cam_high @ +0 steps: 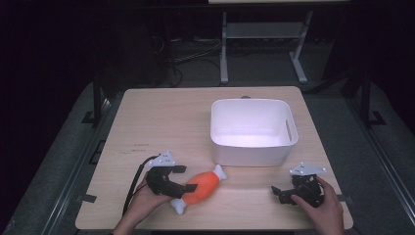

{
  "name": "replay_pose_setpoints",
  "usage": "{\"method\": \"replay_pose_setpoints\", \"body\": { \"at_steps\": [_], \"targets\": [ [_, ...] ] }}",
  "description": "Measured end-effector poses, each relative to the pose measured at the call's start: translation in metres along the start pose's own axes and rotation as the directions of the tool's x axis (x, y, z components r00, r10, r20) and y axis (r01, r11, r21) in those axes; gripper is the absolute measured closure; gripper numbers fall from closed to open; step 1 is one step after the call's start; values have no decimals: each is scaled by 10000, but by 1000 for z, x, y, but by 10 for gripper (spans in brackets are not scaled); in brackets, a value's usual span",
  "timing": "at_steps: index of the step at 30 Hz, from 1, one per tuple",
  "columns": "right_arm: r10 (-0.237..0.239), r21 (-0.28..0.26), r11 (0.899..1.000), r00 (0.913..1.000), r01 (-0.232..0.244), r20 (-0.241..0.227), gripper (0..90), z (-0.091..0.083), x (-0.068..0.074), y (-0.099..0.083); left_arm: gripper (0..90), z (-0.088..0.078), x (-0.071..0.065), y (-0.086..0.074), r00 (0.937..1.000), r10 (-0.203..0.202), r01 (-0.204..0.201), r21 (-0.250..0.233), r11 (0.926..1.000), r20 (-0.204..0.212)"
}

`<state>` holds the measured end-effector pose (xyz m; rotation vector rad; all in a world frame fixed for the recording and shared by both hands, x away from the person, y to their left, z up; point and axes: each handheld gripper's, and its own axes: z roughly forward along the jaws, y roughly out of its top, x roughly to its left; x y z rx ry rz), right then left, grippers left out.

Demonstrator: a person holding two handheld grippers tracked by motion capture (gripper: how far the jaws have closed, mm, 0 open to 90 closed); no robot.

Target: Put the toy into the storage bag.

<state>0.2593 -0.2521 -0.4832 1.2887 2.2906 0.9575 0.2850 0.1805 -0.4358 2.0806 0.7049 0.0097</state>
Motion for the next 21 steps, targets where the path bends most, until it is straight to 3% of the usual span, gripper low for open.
{"method": "replay_pose_setpoints", "body": {
  "at_steps": [12, 21],
  "targets": [
    [2, 2, 10000, 10000, -2, 0, 0, 0, 0, 0, 135, 28, -3, -2, 9995, 170, -187, 635, 9978, 264],
    [3, 1, 10000, 10000, -3, 2, 0, 0, 0, 0, 138, 38, -6, -7, 9987, 369, -409, 1155, 9925, 365]
  ]
}}
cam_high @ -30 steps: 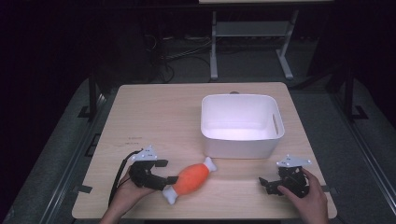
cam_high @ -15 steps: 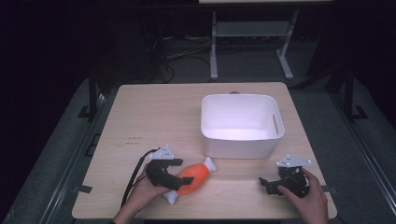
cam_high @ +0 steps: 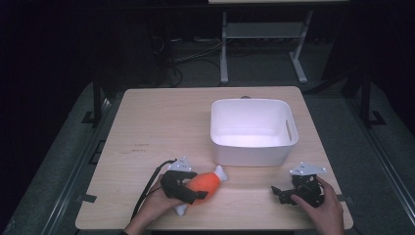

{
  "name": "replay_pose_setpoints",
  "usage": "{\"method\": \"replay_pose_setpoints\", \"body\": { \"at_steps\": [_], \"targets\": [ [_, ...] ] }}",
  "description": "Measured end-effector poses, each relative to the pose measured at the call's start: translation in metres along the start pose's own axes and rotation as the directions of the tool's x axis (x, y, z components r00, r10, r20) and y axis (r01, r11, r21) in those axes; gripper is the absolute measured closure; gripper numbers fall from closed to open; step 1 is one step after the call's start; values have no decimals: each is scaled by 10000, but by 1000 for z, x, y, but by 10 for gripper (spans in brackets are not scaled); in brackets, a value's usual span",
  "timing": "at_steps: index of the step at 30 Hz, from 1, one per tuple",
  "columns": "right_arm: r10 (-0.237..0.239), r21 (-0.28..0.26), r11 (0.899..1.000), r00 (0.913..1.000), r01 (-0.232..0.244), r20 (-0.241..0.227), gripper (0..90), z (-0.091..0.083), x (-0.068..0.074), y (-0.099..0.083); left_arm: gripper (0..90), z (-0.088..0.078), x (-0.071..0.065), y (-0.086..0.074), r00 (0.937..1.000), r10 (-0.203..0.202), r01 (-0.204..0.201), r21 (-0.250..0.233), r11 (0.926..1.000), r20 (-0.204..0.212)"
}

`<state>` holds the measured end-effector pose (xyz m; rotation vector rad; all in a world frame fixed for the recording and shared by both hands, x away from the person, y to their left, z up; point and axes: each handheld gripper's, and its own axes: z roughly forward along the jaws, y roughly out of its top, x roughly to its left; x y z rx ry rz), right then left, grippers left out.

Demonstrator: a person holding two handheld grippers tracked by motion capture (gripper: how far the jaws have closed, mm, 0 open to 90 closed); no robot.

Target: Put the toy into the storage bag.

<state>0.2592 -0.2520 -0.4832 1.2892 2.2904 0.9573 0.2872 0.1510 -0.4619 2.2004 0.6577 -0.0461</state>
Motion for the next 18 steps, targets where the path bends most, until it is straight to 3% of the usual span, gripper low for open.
{"method": "replay_pose_setpoints", "body": {
  "at_steps": [7, 18],
  "targets": [
    [-2, 0, 10000, 10000, 2, -1, 0, 0, 0, 0, 145, 6, -4, -1, 9994, 334, -334, 494, 9982, -4],
    [-4, -2, 10000, 10000, 4, -2, 0, 0, 0, 0, 213, 7, -5, -1, 9989, 448, -456, 557, 9974, 164]
  ]
}}
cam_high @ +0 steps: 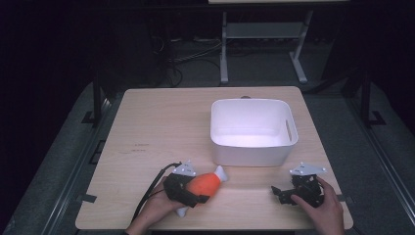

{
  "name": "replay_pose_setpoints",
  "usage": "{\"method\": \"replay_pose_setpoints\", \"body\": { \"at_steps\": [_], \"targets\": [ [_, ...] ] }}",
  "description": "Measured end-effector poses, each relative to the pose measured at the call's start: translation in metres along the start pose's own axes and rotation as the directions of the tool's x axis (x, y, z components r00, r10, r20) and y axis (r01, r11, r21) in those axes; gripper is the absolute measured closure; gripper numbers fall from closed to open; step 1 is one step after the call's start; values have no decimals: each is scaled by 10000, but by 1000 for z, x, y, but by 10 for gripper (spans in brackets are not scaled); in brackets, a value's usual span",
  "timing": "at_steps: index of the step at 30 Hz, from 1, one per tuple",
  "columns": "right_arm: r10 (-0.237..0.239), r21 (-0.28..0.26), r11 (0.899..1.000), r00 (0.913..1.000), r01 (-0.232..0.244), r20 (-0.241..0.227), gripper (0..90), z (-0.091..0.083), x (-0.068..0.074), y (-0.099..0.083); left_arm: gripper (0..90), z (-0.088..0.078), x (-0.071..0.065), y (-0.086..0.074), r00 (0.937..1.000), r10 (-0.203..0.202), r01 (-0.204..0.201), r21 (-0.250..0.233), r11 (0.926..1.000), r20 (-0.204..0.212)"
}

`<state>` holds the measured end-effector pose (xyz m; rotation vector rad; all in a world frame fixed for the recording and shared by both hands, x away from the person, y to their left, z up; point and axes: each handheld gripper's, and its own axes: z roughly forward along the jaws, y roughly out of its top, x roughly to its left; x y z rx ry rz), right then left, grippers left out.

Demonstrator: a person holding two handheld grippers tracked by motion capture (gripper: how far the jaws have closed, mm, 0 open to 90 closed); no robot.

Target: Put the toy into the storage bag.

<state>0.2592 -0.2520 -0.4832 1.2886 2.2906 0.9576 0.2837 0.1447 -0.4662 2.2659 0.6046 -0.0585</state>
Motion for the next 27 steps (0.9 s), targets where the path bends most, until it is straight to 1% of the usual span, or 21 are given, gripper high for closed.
{"method": "replay_pose_setpoints", "body": {
  "at_steps": [8, 14, 17, 18, 19, 20, 26, 27],
  "targets": [
    [2, 0, 10000, 10000, -2, 2, 0, 0, 0, 0, 247, -1, 0, 2, 9999, 151, -152, 73, 9999, 27],
    [4, 2, 10000, 10000, -4, 1, 0, 0, 0, 0, 255, -3, -1, 3, 9993, 380, -381, 167, 9991, 49],
    [3, 3, 10000, 10000, -3, 1, 0, 0, 0, 0, 255, -4, 0, 3, 9982, 578, -582, 242, 9980, 154],
    [3, 3, 10000, 10000, -3, 1, 0, 0, 0, 0, 255, -5, 0, 4, 9975, 684, -689, 297, 9972, 196],
    [3, 4, 10000, 10000, -3, 0, 0, 0, 0, 0, 255, -7, -1, 5, 9958, 881, -890, 367, 9954, 251],
    [3, 4, 10000, 10000, -3, 0, 0, 0, 0, 0, 254, -7, -1, 5, 9958, 881, -890, 367, 9954, 251],
    [5, 2, 10000, 10000, -5, -1, 0, 0, 0, 0, 255, -14, -1, 11, 9913, 1208, -1217, 128, 9925, 531],
    [4, 2, 10000, 10000, -4, -1, 0, 0, 0, 0, 255, -15, -1, 13, 9893, 1342, -1352, 145, 9907, 571]
  ]
}}
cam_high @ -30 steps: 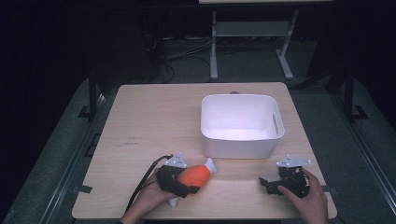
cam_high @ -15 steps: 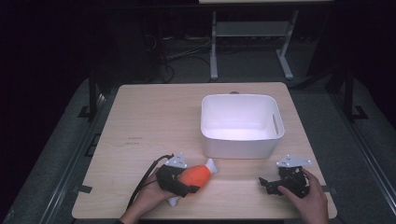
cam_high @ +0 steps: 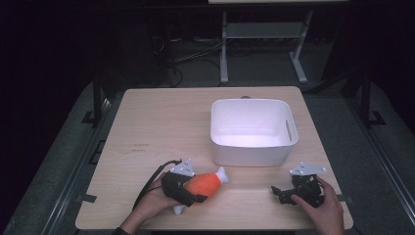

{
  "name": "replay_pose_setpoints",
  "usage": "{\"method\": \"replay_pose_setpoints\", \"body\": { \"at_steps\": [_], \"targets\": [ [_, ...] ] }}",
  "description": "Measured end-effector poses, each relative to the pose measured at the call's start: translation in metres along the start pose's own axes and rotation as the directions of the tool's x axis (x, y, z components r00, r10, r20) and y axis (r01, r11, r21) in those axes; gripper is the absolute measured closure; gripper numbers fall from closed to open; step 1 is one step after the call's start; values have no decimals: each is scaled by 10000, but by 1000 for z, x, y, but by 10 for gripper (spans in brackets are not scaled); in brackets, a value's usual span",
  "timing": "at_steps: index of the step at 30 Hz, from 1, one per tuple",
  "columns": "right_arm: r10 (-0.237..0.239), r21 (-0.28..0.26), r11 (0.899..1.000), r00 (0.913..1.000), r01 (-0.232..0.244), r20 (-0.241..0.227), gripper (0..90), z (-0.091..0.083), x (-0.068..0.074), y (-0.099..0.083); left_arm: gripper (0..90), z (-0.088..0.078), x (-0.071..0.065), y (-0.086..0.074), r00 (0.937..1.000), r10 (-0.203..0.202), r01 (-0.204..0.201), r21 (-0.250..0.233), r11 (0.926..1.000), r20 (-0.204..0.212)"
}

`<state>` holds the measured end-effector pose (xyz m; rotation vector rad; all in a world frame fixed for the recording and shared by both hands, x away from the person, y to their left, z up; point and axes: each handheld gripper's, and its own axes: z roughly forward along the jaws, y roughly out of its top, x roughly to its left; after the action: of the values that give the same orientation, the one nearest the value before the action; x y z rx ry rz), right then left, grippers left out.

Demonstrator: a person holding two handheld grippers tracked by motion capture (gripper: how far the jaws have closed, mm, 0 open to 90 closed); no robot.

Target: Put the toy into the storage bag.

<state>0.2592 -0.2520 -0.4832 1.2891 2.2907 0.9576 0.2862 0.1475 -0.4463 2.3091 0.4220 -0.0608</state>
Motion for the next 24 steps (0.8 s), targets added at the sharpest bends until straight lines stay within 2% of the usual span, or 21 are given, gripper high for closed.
{"method": "replay_pose_setpoints", "body": {
  "at_steps": [6, 10, 15, 18, 20, 24],
  "targets": [
    [4, 0, 10000, 10000, -4, 1, 0, 0, 0, 0, 255, -3, 1, 10, 9989, 373, -372, -40, 9993, 271],
    [1, -2, 10000, 10000, -1, 0, 0, 0, 0, 0, 255, -4, 2, 17, 9964, 717, -719, 37, 9974, 447],
    [0, -3, 10000, 10000, 0, 0, 0, 0, 0, 0, 254, -5, 1, 26, 9938, 944, -949, 44, 9955, 593],
    [0, -1, 10000, 10000, 0, 1, 0, 0, 0, 0, 254, -7, 1, 33, 9909, 1176, -1184, 74, 9929, 657],
    [2, -2, 10000, 10000, -2, 1, 0, 0, 0, 0, 254, -9, 1, 41, 9868, 1451, -1466, 161, 9891, 712],
    [-1, -1, 10000, 10000, 1, 1, 0, 0, 0, 0, 254, -10, 1, 48, 9828, 1656, -1673, 134, 9858, 819]
  ]
}}
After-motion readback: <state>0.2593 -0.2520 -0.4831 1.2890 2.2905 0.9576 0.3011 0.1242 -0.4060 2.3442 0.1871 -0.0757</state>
